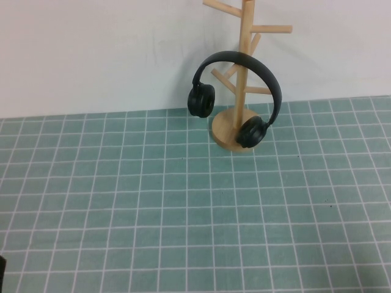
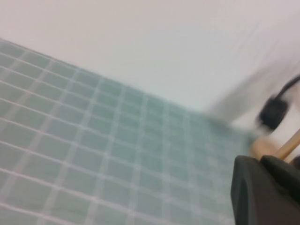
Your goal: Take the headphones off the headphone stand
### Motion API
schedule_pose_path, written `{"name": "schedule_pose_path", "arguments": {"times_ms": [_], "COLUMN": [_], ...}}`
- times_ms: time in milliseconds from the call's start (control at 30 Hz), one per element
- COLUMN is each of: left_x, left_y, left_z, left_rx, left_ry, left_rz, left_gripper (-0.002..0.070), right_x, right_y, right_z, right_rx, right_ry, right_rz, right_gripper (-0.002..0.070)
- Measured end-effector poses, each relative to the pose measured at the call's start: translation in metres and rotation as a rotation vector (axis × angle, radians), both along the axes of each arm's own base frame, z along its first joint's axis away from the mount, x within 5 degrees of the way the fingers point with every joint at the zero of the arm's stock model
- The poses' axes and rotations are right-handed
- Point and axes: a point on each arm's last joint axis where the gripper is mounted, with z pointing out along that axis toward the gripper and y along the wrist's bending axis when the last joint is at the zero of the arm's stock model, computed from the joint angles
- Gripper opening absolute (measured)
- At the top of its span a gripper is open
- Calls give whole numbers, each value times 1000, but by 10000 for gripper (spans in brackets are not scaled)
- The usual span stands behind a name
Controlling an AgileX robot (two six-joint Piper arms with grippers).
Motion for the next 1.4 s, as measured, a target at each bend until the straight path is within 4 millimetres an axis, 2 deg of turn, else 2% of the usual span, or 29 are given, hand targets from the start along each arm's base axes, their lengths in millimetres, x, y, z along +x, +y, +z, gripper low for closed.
{"name": "schedule_pose_path", "arguments": {"times_ms": [200,467,567,867,1400], "left_x": [1,1,1,0,0], "left_y": [-1,0,1,0,0], "left_z": [7,9,9,3,2], "left_rx": [-233,-270,-229,43,74], "left_ry": [-52,-76,-79,-40,-34], "left_rz": [17,30,28,-3,-7], "left_gripper": [-3,-3,-3,-3,-3], "right_x": [0,0,0,0,0], "right_y": [0,0,0,0,0], "right_z": [0,0,0,0,0], "right_rx": [0,0,0,0,0], "right_ry": [0,0,0,0,0], "right_rz": [0,0,0,0,0], "right_gripper": [-8,-8,-8,-8,-8]}}
